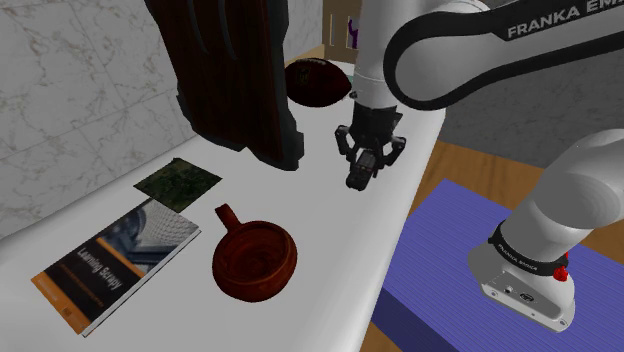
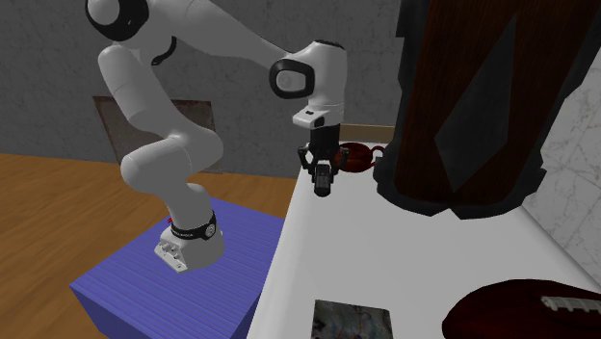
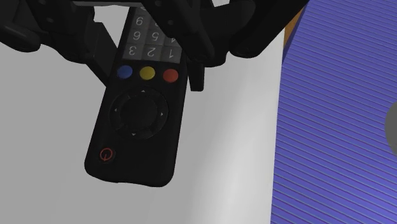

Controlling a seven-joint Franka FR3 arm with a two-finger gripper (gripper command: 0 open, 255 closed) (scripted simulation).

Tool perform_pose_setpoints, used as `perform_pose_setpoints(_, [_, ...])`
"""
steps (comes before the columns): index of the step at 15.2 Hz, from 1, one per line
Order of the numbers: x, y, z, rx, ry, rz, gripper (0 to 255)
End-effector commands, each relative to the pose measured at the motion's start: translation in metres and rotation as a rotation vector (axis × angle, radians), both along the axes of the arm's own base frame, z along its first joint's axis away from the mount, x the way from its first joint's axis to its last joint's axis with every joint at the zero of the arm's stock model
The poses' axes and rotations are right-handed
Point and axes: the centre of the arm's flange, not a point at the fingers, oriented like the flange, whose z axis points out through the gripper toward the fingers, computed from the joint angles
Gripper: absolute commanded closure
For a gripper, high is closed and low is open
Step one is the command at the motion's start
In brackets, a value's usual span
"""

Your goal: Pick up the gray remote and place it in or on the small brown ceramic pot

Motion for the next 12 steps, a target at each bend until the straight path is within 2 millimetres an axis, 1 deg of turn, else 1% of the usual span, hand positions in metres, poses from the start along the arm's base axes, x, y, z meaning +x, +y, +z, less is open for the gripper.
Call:
perform_pose_setpoints(1, [0.000, -0.001, 0.010, 0.000, 0.000, 0.000, 255])
perform_pose_setpoints(12, [0.000, -0.001, 0.068, 0.000, 0.000, 0.000, 255])
